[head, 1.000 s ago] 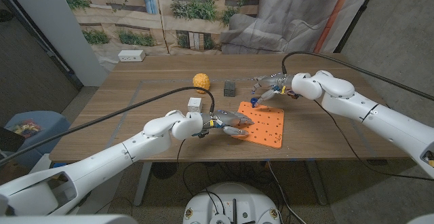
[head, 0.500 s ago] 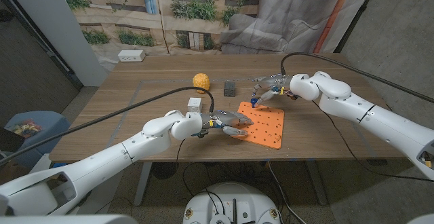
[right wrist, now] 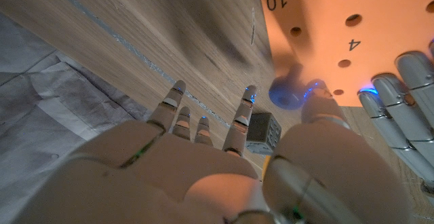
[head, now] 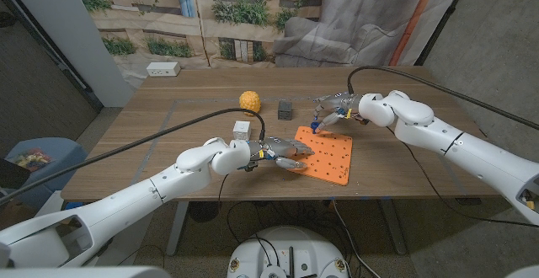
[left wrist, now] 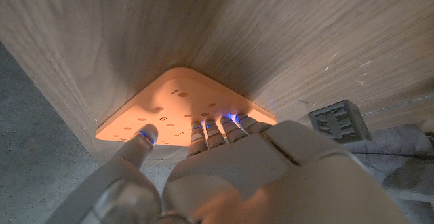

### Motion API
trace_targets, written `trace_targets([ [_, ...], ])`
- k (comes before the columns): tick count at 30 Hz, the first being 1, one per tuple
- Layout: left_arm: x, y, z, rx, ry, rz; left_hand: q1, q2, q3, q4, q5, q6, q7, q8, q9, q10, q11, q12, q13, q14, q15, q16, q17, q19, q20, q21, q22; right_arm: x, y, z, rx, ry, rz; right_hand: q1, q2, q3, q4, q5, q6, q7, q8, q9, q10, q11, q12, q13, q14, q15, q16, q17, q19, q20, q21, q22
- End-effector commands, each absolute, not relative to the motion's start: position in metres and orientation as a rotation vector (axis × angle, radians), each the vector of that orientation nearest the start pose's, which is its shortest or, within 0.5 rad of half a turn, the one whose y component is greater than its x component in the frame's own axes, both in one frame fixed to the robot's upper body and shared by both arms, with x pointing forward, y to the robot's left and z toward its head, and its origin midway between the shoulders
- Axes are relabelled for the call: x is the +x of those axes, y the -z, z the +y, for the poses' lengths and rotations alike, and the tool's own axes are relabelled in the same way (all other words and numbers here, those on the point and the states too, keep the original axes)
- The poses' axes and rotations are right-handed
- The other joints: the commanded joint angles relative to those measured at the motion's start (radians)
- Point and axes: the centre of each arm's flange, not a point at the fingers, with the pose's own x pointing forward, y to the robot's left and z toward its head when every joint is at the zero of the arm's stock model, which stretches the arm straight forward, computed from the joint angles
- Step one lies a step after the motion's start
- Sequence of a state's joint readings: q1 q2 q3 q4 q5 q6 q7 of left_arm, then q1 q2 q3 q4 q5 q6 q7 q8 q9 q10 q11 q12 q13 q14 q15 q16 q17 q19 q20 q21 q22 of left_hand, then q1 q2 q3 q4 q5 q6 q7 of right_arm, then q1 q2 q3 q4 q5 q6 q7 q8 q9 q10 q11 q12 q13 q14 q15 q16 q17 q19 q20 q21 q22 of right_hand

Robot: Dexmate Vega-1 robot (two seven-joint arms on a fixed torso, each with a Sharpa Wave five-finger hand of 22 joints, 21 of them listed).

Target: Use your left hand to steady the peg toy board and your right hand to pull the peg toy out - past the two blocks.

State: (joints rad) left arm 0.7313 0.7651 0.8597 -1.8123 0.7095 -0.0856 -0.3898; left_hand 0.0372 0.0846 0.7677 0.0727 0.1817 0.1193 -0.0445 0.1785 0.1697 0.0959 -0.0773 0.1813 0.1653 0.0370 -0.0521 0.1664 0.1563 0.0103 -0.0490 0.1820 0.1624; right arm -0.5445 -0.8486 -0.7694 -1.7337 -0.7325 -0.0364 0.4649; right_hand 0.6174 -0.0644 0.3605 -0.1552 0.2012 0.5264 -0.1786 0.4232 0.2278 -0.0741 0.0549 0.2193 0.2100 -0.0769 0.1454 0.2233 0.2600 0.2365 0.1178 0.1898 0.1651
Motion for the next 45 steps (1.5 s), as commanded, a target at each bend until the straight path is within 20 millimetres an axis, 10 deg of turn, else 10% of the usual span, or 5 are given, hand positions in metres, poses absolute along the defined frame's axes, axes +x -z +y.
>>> trace_targets([
  [1,0.5612,0.1009,0.0911,1.775,0.673,-0.635,0.011,0.087,0.007,-0.004,-0.001,0.015,0.007,0.005,0.005,0.010,0.010,0.008,0.010,0.020,-0.032,0.006,0.008,0.021,-0.126,0.007,0.007,0.6136,-0.0251,-0.1930,-1.894,-0.285,-0.459,0.024,0.002,0.006,-0.010,0.008,0.042,-0.007,0.019,0.001,0.026,-0.010,0.009,0.001,0.017,-0.005,0.010,0.000,0.024,-0.008,0.007,0.002],
  [45,0.5650,0.1024,0.0884,1.773,0.692,-0.620,0.016,0.089,0.009,-0.016,-0.003,0.015,0.006,0.003,0.006,0.014,0.011,0.010,0.010,0.024,-0.030,0.008,0.009,0.022,-0.126,0.008,0.007,0.6133,-0.0234,-0.1886,-1.882,-0.293,-0.498,0.106,0.013,0.035,-0.016,0.001,0.208,-0.040,0.105,0.016,0.131,-0.065,0.017,-0.004,0.087,-0.054,0.034,-0.005,0.092,-0.037,0.008,0.002],
])
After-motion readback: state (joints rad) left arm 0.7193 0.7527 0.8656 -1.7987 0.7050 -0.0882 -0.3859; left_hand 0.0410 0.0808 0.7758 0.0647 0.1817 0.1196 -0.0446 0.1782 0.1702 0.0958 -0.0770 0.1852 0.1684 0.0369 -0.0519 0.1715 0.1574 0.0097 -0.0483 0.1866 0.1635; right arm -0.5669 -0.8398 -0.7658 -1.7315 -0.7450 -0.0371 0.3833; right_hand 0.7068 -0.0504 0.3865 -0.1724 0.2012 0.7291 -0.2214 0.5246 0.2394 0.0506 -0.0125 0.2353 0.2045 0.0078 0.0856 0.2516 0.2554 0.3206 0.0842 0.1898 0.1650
